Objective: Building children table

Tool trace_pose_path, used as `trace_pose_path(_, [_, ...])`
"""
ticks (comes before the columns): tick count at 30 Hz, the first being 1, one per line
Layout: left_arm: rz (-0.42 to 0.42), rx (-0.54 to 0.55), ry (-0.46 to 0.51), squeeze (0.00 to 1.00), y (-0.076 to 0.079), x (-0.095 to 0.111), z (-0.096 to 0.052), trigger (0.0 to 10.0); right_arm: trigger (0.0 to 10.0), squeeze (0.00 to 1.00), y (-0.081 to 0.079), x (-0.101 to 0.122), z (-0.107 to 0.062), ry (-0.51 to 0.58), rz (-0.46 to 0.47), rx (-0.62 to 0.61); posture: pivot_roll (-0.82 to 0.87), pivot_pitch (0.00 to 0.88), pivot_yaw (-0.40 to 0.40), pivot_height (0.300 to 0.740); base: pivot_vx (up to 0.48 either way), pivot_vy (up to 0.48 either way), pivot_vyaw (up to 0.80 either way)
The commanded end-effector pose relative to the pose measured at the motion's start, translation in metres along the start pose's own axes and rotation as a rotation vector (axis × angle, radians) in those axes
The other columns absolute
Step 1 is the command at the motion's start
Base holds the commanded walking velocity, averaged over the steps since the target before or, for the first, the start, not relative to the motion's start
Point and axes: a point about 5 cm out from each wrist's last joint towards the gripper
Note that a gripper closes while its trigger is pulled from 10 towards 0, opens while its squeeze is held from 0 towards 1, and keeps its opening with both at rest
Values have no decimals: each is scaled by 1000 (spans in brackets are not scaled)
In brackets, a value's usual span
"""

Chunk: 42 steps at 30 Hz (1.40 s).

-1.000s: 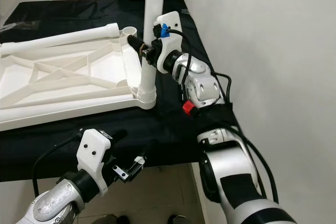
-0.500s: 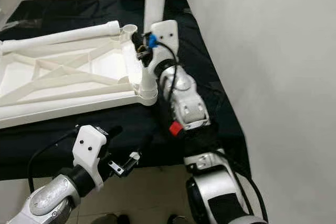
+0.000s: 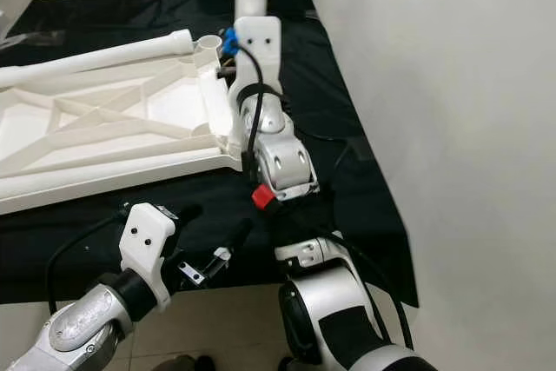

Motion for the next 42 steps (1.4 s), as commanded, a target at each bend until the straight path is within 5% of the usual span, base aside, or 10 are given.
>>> trace_pose_path(1, [14,3,-9,0,-2,-2,-1,10000,10000,0,32,-57,-4,-209,-67,-197,123,206,-24,740,0,0,0])
trace_pose_path(8, [24,8,-10,0,-6,-2,0,10000,10000,0,33,-47,-15,-89,-92,-416,125,204,-23,740,0,0,0])
trace_pose_path(14, [27,8,-11,0,-7,-4,2,10000,10000,0,20,-21,-16,52,-4,-365,122,192,-21,740,0,0,0])
trace_pose_path(18, [16,3,-10,0,-8,-4,6,10000,10000,0,-1,36,-13,255,228,27,117,167,-25,740,0,0,0])
trace_pose_path(23, [30,-3,-3,0,-10,-3,11,10000,10000,0,-5,61,-19,274,329,389,108,138,-25,740,0,0,0])
trace_pose_path(25, [30,-3,-3,0,-10,-3,11,10000,10000,0,-5,61,-19,274,329,389,108,138,-25,740,0,0,0])
trace_pose_path(26, [27,1,-3,1000,-12,-2,12,10000,10000,0,-2,56,-21,236,342,463,106,126,-22,740,0,0,0])
trace_pose_path(34, [161,35,-45,1000,-22,1,19,10000,10000,0,20,18,-40,43,331,765,102,90,-15,740,0,0,0])
trace_pose_path(35, [224,28,-63,0,-24,3,22,10000,10000,0,24,9,-43,10,319,801,100,79,-12,740,0,0,0])
trace_pose_path(42, [383,25,-121,0,-30,5,31,10000,10000,0,29,-5,-52,-65,323,893,99,58,-12,740,0,0,0])
Point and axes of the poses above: a point about 5 cm out from each wrist's last joint towards the gripper, its own z axis pointing out of the wrist towards the gripper, its own x axis along the axis of the wrist's last joint, y = z × x, and after that the axes turned 5 degrees about z, right-handed
